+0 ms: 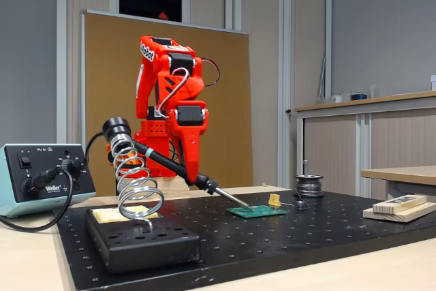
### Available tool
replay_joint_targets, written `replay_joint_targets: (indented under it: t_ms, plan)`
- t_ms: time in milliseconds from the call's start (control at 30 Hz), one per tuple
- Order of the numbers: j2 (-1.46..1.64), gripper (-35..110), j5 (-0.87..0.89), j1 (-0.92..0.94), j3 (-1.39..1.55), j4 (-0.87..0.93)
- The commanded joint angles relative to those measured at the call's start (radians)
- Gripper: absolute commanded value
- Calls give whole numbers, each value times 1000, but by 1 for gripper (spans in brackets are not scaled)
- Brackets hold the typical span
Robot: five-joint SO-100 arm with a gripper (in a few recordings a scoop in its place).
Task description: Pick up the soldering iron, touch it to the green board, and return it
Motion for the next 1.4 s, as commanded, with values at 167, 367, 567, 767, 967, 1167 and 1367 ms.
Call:
replay_joint_targets:
  t_ms: [167,367,567,767,967,1167,1367]
  plan:
    - [186,0,-80,86,-130,196]
    - [258,0,-61,140,-316,465]
    - [264,0,198,264,-528,730]
    - [241,0,350,379,-609,756]
    - [91,0,342,468,-799,802]
    - [-55,0,321,515,-908,804]
    - [-175,0,308,541,-1031,824]
